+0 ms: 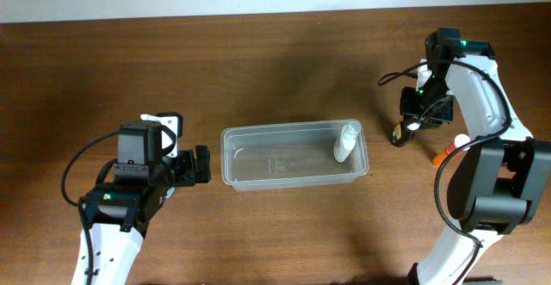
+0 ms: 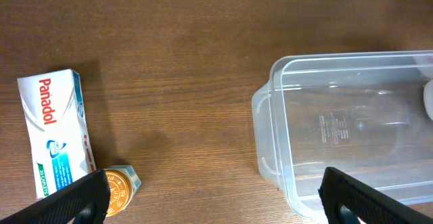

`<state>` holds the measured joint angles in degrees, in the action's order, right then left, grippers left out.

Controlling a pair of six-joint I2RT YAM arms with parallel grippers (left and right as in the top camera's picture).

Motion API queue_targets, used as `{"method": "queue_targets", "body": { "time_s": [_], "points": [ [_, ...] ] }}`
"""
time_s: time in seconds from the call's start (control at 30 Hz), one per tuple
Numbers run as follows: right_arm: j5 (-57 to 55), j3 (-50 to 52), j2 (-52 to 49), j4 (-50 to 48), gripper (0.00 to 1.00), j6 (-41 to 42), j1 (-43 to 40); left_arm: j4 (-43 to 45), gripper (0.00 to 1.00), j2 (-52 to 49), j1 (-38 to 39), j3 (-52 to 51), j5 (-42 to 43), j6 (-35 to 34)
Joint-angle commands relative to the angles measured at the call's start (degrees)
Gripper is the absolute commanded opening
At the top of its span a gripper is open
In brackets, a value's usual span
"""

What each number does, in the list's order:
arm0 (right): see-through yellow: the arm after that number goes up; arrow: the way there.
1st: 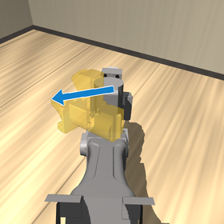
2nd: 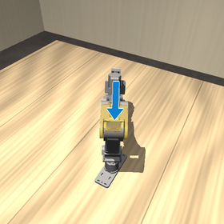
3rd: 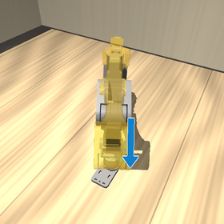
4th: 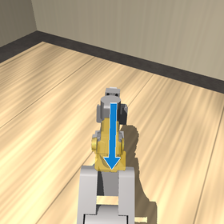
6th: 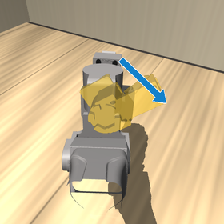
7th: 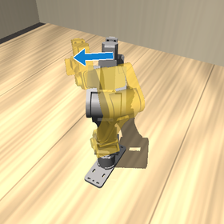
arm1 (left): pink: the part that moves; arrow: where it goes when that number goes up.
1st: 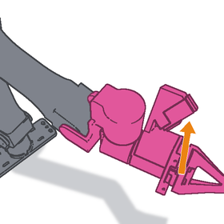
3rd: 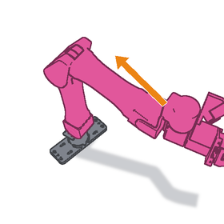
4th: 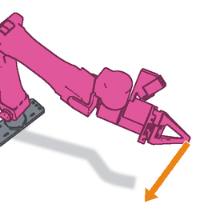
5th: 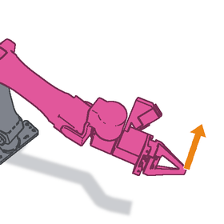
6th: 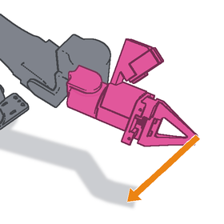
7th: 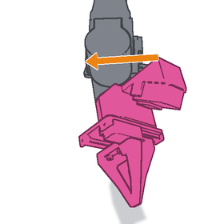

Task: Pack container
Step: 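Move the right gripper to the dark medicine bottle and grasp it, then place the dark bottle into the container beside the spray bottle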

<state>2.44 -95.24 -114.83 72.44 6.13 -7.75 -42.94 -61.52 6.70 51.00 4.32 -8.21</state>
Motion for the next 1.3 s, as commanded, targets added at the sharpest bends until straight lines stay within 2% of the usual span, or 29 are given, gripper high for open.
{"method": "queue_targets", "body": {
  "time_s": [0.0, 0.2, 0.37, 0.63, 0.83, 1.0, 1.27],
  "points": [
    [0.87, 0.17, 0.04, 0.22, 0.19, -1.49, -0.04, -0.02, 0.99, -0.04, 0.17, 1.33, 0.44, 0.13],
    [1.05, 0.17, 0.39, 0.63, 0.11, -1.68, 0.02, -0.02, 0.99, -0.04, 0.17, 1.33, 0.44, 0.13],
    [1.66, -0.09, 3.67, 2.01, 0.08, -2.97, 0.76, -0.02, 0.99, -0.04, 0.17, 1.33, 0.44, 0.13],
    [1.70, -0.09, 18.99, 8.20, 0.08, -2.93, 5.77, -0.20, 0.99, -0.04, 0.17, 1.33, 0.42, 0.13],
    [2.05, 0.44, 32.72, 13.94, 0.08, 1.95, 16.70, -0.20, 0.99, -0.04, 0.17, 1.33, 0.42, 0.13],
    [1.51, 3.02, 36.72, 12.04, 0.08, 5.44, 24.35, -0.20, 0.99, -0.04, 0.17, 1.33, 0.42, 0.13],
    [0.50, 13.44, 35.21, 3.32, 0.08, 7.08, 27.39, -0.26, 1.00, -0.04, 0.17, 1.33, 0.42, 0.13]
  ]
}}
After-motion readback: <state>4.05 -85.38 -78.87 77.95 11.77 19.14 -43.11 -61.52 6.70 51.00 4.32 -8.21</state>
